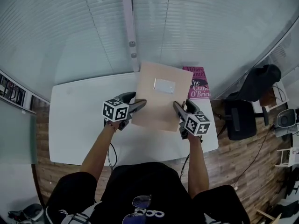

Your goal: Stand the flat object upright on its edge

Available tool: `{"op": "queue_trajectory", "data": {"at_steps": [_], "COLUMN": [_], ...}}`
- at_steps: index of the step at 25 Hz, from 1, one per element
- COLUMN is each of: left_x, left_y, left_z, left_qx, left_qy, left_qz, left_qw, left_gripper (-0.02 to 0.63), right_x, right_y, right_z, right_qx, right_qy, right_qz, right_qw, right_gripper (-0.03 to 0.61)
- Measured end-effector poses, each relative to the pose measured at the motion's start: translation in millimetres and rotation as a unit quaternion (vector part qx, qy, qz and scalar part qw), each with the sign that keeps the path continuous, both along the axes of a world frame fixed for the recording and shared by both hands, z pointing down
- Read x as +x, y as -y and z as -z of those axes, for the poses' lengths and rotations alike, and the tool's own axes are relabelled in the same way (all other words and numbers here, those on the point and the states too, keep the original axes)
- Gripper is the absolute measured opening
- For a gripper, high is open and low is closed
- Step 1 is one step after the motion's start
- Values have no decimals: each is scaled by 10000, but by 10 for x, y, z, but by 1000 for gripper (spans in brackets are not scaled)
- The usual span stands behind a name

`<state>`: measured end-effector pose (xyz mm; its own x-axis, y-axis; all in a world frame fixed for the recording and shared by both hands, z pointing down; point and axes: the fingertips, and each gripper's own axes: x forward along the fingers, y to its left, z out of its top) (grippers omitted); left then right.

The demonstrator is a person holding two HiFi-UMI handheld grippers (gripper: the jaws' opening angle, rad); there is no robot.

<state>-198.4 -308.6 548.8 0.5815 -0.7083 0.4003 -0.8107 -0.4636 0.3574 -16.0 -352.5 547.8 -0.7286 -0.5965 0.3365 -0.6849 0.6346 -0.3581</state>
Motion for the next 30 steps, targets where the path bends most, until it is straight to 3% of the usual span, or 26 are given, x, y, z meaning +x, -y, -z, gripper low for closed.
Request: {"op": "queue_trajectory", "data": {"at_steps": [30], "left_x": [369], "left_y": [689], "left_z": [170], "left_qx": [413], "left_qy": [814], "left_qz": [637], "left_qw": [9938], "left_gripper": [291], "right_x": [306], "right_y": [918], "right_z": [244], "right_qx": [844], "right_qy": [-482], "right_qz": [743], "right_qw": [9925], "right_gripper": [273]}}
